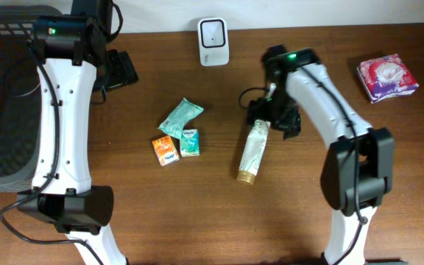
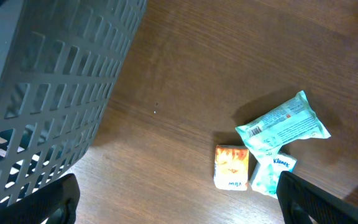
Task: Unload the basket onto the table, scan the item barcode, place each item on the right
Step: 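Lift the Pantene tube with the right gripper toward the scanner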
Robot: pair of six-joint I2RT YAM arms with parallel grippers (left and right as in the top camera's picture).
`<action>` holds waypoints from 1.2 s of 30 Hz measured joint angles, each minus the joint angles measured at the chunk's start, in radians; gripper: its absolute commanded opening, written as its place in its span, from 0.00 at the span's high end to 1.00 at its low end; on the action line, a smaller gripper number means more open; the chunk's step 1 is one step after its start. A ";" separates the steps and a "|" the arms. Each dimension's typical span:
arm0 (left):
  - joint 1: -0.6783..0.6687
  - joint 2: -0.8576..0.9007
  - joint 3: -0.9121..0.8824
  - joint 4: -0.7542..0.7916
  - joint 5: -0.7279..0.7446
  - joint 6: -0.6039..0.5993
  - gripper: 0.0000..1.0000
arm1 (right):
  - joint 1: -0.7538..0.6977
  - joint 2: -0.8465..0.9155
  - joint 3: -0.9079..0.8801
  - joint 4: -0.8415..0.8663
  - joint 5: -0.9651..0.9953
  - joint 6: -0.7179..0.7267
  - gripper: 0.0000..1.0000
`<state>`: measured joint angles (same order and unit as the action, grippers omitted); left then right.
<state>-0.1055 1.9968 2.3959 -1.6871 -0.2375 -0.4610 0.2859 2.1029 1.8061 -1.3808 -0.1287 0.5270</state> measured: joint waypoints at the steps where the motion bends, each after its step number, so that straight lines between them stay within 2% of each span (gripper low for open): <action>1: 0.000 0.000 0.000 0.000 0.000 0.000 0.01 | 0.051 0.000 -0.008 -0.002 0.086 0.068 0.01; 3: 0.000 0.000 0.000 0.000 0.000 0.000 0.01 | 0.139 0.000 -0.036 -0.002 0.210 0.207 0.01; 5: 0.000 0.000 0.000 0.000 0.000 0.000 0.01 | 0.182 -0.001 -0.095 0.070 0.275 0.346 0.02; 6: 0.000 0.000 0.000 0.000 0.000 0.000 0.01 | 0.196 -0.003 -0.123 0.119 0.291 0.395 0.07; 9: 0.000 0.000 0.000 0.000 0.000 0.000 0.01 | 0.259 -0.005 -0.204 0.243 0.334 0.489 0.12; 11: 0.000 0.000 0.000 0.000 0.000 0.000 0.01 | 0.276 -0.005 -0.263 0.293 0.345 0.510 0.32; 13: 0.000 0.000 0.000 0.000 0.000 0.000 0.01 | 0.276 -0.005 -0.306 0.304 0.364 0.517 0.68; 14: 0.000 0.000 0.000 0.000 0.000 0.000 0.01 | 0.276 -0.005 -0.315 0.306 0.370 0.519 0.82; 16: 0.000 0.000 0.000 0.000 0.000 0.000 0.01 | 0.276 -0.007 -0.316 0.305 0.376 0.514 0.96; 17: 0.000 0.000 0.000 0.000 0.000 0.000 0.01 | 0.275 -0.007 -0.310 0.306 0.371 0.491 0.96; 20: 0.000 0.000 0.000 0.000 0.000 0.000 0.01 | 0.245 -0.003 -0.238 0.302 0.277 0.367 0.96; 22: 0.000 0.000 0.000 0.000 0.000 0.000 0.01 | 0.204 -0.003 -0.146 0.313 0.146 0.241 0.96; 23: 0.000 0.000 0.000 0.000 0.000 0.000 0.01 | 0.169 -0.003 -0.115 0.364 0.010 0.141 0.96; 26: 0.000 0.000 0.000 0.000 0.000 0.000 0.01 | 0.086 -0.003 -0.107 0.422 -0.263 -0.027 0.96; 29: 0.000 0.000 0.000 0.001 0.000 0.000 0.01 | 0.039 -0.003 -0.172 0.451 -0.383 -0.095 0.95; 30: 0.000 0.000 0.000 0.001 0.000 0.000 0.01 | 0.021 -0.003 -0.245 0.508 -0.430 -0.105 0.62; 32: 0.000 0.000 0.000 0.000 0.000 0.000 0.01 | -0.035 0.000 -0.366 0.586 -0.532 -0.121 0.28; 33: 0.000 0.000 0.000 0.000 0.000 0.000 0.01 | -0.059 0.000 -0.383 0.581 -0.553 -0.135 0.21; 34: 0.000 0.000 0.000 0.000 0.000 0.000 0.01 | -0.103 0.000 -0.387 0.534 -0.575 -0.150 0.18; 36: 0.000 0.000 0.000 0.000 0.000 0.000 0.01 | -0.174 0.003 -0.346 0.406 -0.589 -0.193 0.18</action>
<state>-0.1055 1.9968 2.3959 -1.6871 -0.2371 -0.4610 0.1120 2.1056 1.4605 -0.9752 -0.7177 0.3344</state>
